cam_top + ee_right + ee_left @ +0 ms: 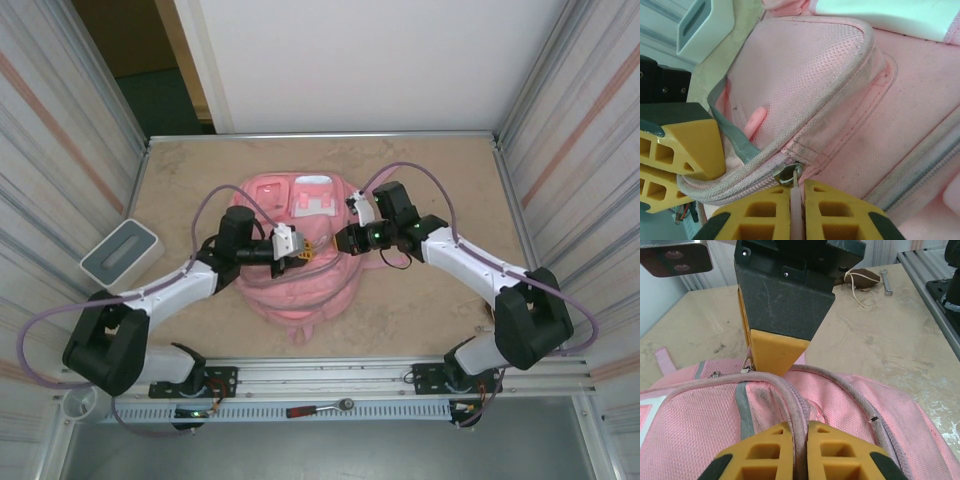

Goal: Pack the student bag

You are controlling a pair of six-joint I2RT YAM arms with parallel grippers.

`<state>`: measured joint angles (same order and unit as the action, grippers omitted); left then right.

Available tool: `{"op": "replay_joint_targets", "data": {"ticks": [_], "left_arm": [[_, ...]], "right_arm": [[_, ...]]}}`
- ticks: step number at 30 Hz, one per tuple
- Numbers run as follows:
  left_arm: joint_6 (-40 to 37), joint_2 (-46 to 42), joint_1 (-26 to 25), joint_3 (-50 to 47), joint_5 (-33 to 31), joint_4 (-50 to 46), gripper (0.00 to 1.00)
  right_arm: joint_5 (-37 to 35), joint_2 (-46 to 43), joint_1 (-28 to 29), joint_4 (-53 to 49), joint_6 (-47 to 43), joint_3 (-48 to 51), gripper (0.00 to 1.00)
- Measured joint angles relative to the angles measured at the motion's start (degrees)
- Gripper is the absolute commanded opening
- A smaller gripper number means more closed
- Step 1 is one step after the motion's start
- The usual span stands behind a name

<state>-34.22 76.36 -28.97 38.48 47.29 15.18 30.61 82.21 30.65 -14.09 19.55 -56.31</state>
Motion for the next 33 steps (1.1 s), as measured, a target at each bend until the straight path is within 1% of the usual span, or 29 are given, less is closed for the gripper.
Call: {"op": "replay_joint_targets", "data": {"ticks": [2, 5, 10, 14, 15, 16, 17, 19, 20, 21, 23, 26, 29, 32, 33], "left_arm": [[0.2, 0.9, 0.0, 0.4, 1.3, -0.1, 0.05], [0.1, 2.7, -0.2, 1.3, 2.7, -0.4, 0.05], [-0.2, 7.7, -3.1, 5.8, 2.5, -1.2, 0.05], [-1.1, 13.0, -6.4, 11.5, 2.1, -3.4, 0.06], [-1.6, 14.4, -7.2, 13.2, 2.0, -4.3, 0.09], [-2.0, 15.6, -8.0, 14.7, 1.7, -5.2, 0.14], [-2.3, 16.3, -8.5, 15.7, 1.4, -5.9, 0.24], [-3.1, 16.7, -9.4, 16.9, 1.2, -6.4, 0.49], [-3.1, 16.4, -9.7, 16.9, 0.9, -6.3, 0.57], [-2.9, 15.8, -10.0, 16.6, 0.1, -5.9, 0.63], [-1.7, 13.1, -10.2, 14.1, -2.5, -3.4, 0.75], [1.3, 5.5, -9.9, 7.9, -9.2, -0.1, 0.84], [6.0, -2.4, -8.8, 4.0, -17.6, 2.8, 0.87], [12.9, -8.8, -4.9, 1.6, -28.3, 5.3, 0.89], [15.4, -10.7, -2.9, 0.6, -32.1, 6.2, 0.89]], "right_arm": [[-2.9, -1.9, -1.5, -0.6, 0.1, 0.9, 0.30], [-7.1, -6.5, -4.6, -2.1, -0.1, 2.3, 0.38], [-13.7, -16.9, -7.4, -4.5, -0.3, 3.8, 0.47], [-20.5, -22.7, -10.3, -6.4, -0.3, 5.0, 0.52], [-22.2, -23.5, -11.1, -6.9, -0.1, 5.2, 0.54], [-23.7, -24.1, -11.8, -7.4, 0.0, 5.6, 0.55], [-25.1, -24.5, -12.3, -7.8, 0.2, 5.9, 0.58], [-28.2, -25.0, -12.9, -9.1, 1.2, 6.6, 0.76], [-29.4, -25.3, -13.0, -9.6, 1.0, 6.9, 0.85], [-30.7, -25.9, -13.0, -10.1, 1.0, 7.2, 0.99], [-33.0, -27.5, -13.0, -10.3, 0.8, 8.1, 0.99], [-36.5, -30.7, -13.0, -10.1, 0.6, 9.8, 0.99], [-41.0, -33.4, -13.0, -10.0, -0.5, 10.9, 0.99], [-47.5, -34.6, -13.0, -8.6, -2.4, 11.1, 0.99], [-49.8, -34.8, -13.0, -7.6, -3.2, 11.5, 0.99]]}}
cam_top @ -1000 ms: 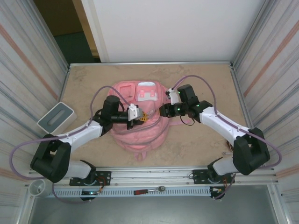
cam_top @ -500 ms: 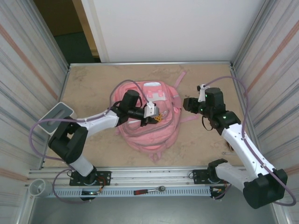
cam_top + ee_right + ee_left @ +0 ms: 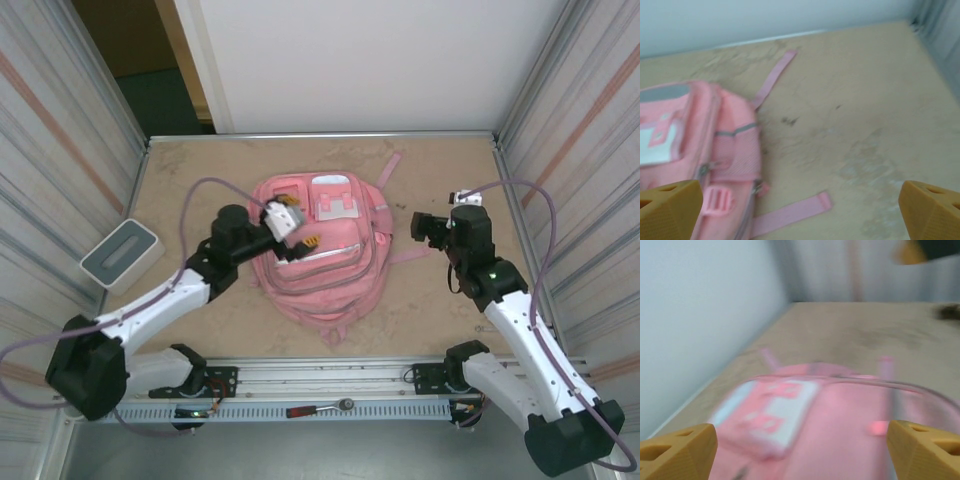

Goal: Pack the student bag

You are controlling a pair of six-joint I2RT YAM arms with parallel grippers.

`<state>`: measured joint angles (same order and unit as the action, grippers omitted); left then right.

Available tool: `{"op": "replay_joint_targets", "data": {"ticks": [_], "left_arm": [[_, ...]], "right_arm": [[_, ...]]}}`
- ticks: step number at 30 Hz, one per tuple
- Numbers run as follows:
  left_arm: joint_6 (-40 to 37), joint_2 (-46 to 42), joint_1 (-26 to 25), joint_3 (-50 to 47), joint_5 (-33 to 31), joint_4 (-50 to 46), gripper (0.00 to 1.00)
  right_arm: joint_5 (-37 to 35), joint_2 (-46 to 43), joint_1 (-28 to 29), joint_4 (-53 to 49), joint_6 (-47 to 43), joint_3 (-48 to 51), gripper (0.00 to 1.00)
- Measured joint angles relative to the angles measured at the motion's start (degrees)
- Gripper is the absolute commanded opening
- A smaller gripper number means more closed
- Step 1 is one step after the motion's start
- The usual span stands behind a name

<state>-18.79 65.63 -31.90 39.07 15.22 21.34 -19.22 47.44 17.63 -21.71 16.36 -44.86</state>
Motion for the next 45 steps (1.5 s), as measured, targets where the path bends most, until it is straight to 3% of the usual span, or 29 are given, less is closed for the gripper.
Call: {"op": "replay_joint_targets", "data": {"ticks": [6, 10, 15, 19, 23, 28, 33, 45], "left_arm": [[12.5, -6.7, 13.7, -10.4, -16.8, 3.9, 0.91], [15.3, -5.8, 19.0, -17.0, -23.7, 6.0, 0.92], [15.6, 1.6, 23.4, -18.9, -27.6, 10.4, 0.95], [14.4, 9.7, 23.6, -19.8, -28.4, 18.4, 0.97], [14.3, 17.8, 24.8, -21.5, -28.2, 26.6, 0.98], [14.1, 21.7, 26.1, -20.8, -25.6, 28.2, 0.98], [14.6, 21.7, 28.5, -17.6, -22.5, 27.1, 0.99], [15.2, 21.7, 30.0, -16.7, -18.1, 24.9, 0.99]], "right_arm": [[-10.7, 1.7, -3.8, 9.0, -3.1, 6.6, 0.99], [-11.8, 8.3, -8.4, 17.9, -3.3, 12.5, 0.99], [-9.5, 22.9, -9.0, 33.8, -6.0, 19.0, 0.99], [-6.0, 30.3, -9.0, 42.1, -8.2, 20.7, 0.99], [-2.5, 31.8, -9.8, 51.3, -11.0, 20.9, 0.99], [3.0, 36.5, -13.8, 64.8, -12.3, 23.5, 0.99], [9.0, 41.0, -18.1, 67.1, -12.2, 23.8, 0.99], [14.0, 41.0, -18.5, 67.6, -12.1, 23.1, 0.99]]}}
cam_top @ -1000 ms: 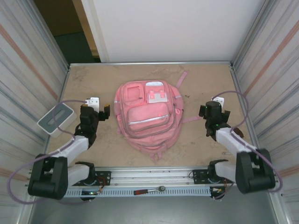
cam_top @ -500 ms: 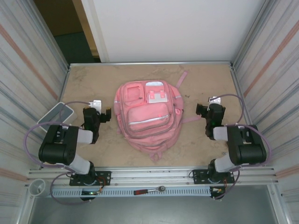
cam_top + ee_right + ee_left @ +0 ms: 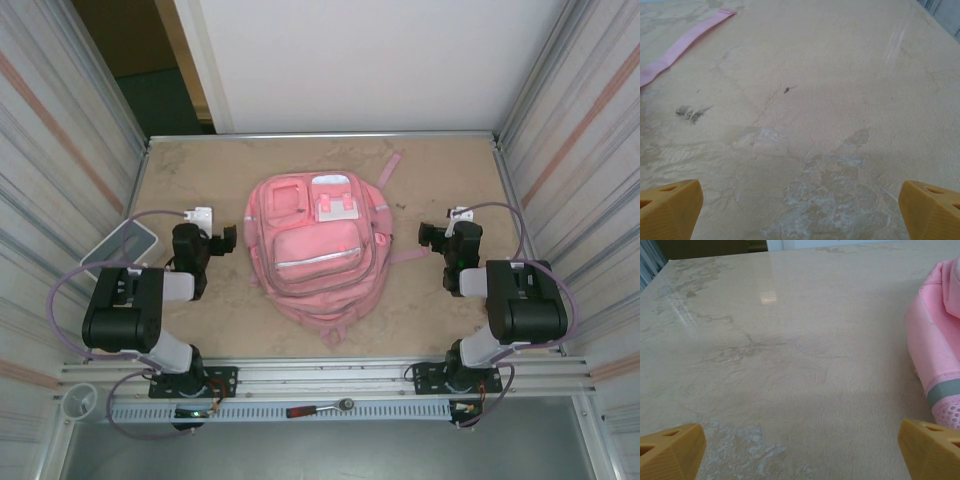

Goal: Pack the student bag

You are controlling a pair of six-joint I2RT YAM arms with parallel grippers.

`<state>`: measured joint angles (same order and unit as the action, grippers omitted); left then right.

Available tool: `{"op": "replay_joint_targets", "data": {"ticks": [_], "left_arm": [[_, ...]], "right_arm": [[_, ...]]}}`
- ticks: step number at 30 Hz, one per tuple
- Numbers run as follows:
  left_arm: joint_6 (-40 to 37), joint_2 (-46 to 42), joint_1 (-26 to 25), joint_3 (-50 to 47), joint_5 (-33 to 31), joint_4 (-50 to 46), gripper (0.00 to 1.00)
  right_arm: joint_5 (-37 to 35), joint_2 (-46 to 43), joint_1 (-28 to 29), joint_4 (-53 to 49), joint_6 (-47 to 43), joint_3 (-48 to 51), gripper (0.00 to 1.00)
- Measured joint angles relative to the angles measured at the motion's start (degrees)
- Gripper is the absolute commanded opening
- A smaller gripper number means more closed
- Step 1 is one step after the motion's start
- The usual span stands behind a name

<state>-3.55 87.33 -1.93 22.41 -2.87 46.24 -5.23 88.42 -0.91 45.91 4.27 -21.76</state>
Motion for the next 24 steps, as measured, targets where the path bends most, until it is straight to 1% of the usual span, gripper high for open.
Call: {"op": "replay_joint_targets", "data": {"ticks": [24], "left_arm": [[0.0, 0.0, 0.0, 0.0, 0.3, -0.2, 0.99]], "right_arm": [[0.6, 0.0, -0.3, 0.0, 0.0, 0.0, 0.99]]}}
